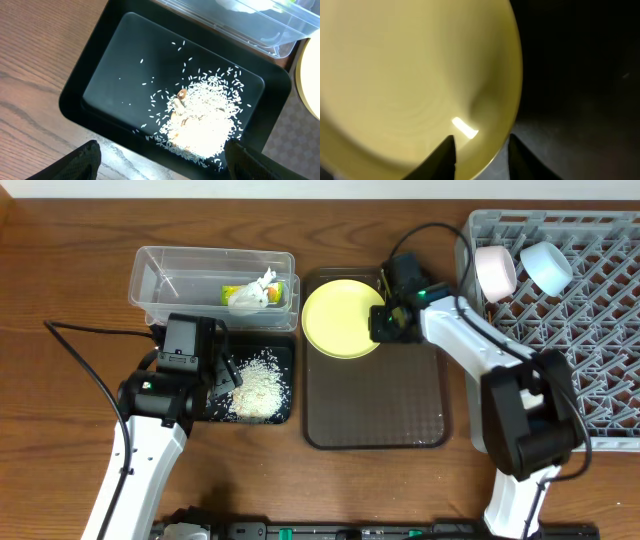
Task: Sort waste into correct bins and load items into the dishwasher rack
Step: 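Reach the right gripper to the yellow plate and grasp its rim, then lift the yellow plate and stand it upright in the rack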
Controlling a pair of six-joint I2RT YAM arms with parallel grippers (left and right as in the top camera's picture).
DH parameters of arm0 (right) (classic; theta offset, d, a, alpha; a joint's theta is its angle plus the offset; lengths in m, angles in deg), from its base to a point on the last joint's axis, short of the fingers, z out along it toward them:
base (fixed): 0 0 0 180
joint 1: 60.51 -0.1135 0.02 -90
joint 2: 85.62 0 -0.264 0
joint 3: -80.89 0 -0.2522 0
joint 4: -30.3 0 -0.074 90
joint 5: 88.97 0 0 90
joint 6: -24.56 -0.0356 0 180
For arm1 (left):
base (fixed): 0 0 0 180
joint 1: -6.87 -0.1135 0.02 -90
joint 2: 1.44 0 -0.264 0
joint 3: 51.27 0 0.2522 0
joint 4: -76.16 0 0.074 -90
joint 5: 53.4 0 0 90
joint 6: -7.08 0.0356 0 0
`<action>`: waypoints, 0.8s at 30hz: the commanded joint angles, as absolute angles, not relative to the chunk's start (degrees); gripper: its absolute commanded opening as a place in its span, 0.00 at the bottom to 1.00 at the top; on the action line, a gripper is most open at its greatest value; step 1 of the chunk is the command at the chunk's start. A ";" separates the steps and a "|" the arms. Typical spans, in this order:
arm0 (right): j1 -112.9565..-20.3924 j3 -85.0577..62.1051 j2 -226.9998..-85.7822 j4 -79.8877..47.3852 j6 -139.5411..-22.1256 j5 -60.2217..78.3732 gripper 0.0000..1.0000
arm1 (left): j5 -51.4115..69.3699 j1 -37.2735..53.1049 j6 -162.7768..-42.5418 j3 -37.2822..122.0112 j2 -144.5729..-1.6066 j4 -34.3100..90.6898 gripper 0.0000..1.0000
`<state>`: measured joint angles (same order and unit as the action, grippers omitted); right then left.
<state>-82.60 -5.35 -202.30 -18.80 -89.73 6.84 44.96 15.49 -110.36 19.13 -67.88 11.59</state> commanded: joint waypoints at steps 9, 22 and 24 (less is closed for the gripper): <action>-81.74 -5.52 -201.45 -20.17 -94.32 -0.09 0.01 | 46.07 15.14 -111.11 18.63 -68.12 11.39 0.81; -69.16 -5.52 -177.76 -25.81 -74.15 -15.44 0.01 | 46.07 15.14 -111.11 18.63 -68.12 11.44 0.81; -66.58 -5.52 -174.15 -25.64 -70.50 -19.68 0.01 | 46.09 15.14 -111.11 18.63 -68.12 11.44 0.81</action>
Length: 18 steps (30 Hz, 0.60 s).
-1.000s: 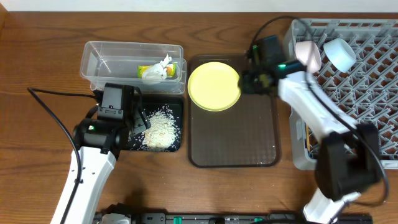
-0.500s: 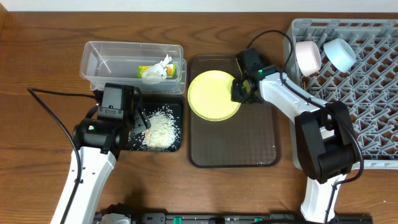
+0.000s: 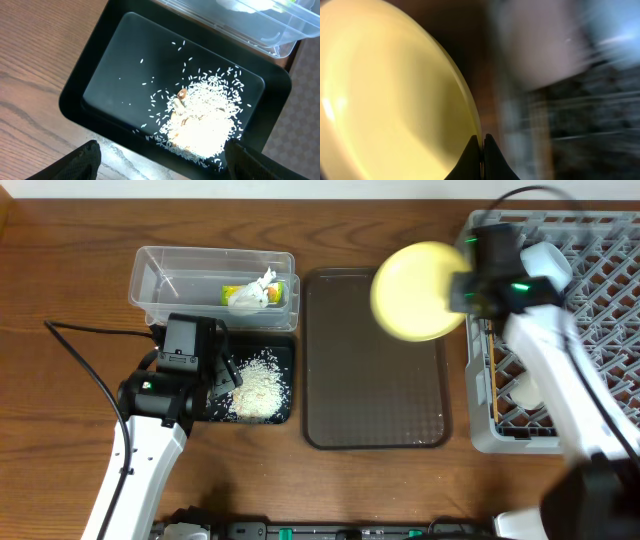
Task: Sort waste into correct bins and load items into the dishwasher rack
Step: 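Lift the yellow plate and stand it upright in the rack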
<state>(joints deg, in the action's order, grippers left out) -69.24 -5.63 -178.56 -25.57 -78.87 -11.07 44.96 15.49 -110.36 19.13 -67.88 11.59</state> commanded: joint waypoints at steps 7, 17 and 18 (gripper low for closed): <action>-58.29 -5.52 -169.45 -22.64 -54.54 -36.49 0.01 | 46.09 15.14 -111.09 18.63 -68.12 11.44 0.81; -53.02 -5.54 -171.35 -22.51 -49.77 -43.52 0.01 | 46.07 15.14 -111.11 18.63 -68.12 11.44 0.82; -53.02 -5.54 -171.83 -22.73 -50.04 -43.52 0.01 | 46.07 15.14 -111.09 18.63 -68.12 11.44 0.82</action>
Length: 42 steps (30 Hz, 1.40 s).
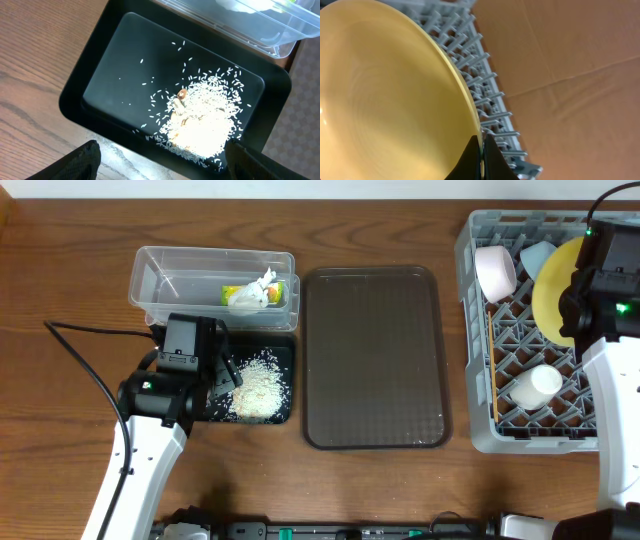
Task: Sort waste into correct bins and load items into the dishwasher rack
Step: 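Lift the yellow plate and stand it upright in the rack, then release the plate and withdraw the right gripper from the rack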
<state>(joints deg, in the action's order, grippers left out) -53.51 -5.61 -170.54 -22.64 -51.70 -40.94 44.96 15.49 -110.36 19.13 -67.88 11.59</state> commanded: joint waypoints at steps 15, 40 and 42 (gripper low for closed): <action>-53.68 -5.54 -176.25 -29.57 -58.15 -26.12 0.36 | 46.07 15.14 -111.11 18.63 -68.12 11.44 0.82; -53.79 -5.54 -171.66 -34.60 -62.58 19.25 0.72 | 35.47 15.36 -99.00 22.08 -74.15 15.61 0.82; -53.79 -5.54 -172.42 -37.57 -64.66 16.50 0.71 | 35.51 15.34 -99.02 22.08 -75.37 11.22 0.83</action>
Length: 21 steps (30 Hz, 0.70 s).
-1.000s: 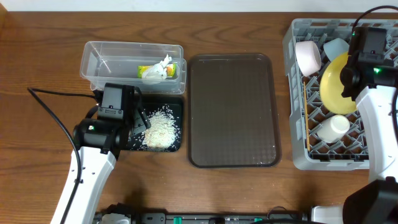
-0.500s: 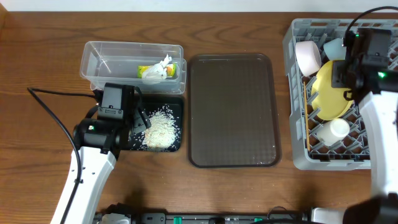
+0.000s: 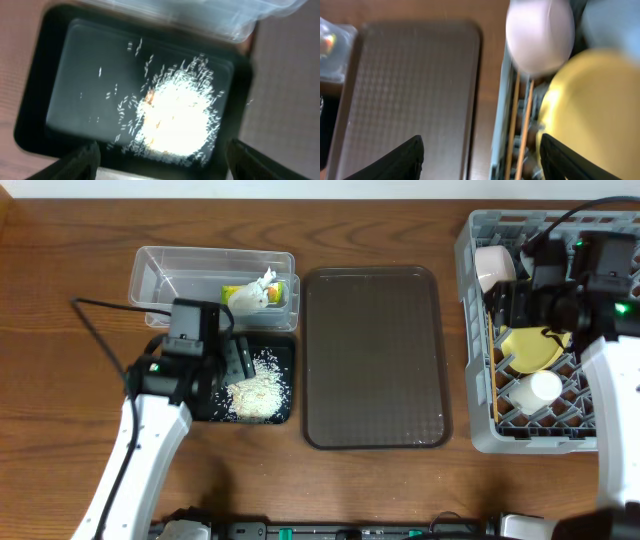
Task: Sort waste into correct bins and load items into the dishwasher rack
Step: 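Release the plate and withdraw the right gripper from the rack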
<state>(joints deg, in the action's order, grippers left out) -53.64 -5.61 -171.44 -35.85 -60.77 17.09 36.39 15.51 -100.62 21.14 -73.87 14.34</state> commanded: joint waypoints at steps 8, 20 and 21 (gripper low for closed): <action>-53.79 -5.83 -170.67 -45.57 -65.60 14.55 0.99 | 35.73 15.31 -98.17 21.36 -71.96 1.21 0.83; -53.83 -35.40 -141.39 -25.22 -67.15 11.08 0.99 | 35.93 19.07 -94.65 7.76 -37.87 8.92 0.95; -53.81 -37.76 -138.13 -23.72 -67.15 10.40 0.99 | 35.91 19.07 -95.33 6.98 -35.33 8.97 0.95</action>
<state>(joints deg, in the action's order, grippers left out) -53.64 -32.67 -145.60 -26.05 -66.28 12.78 35.47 18.68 -95.72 9.56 -41.50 8.75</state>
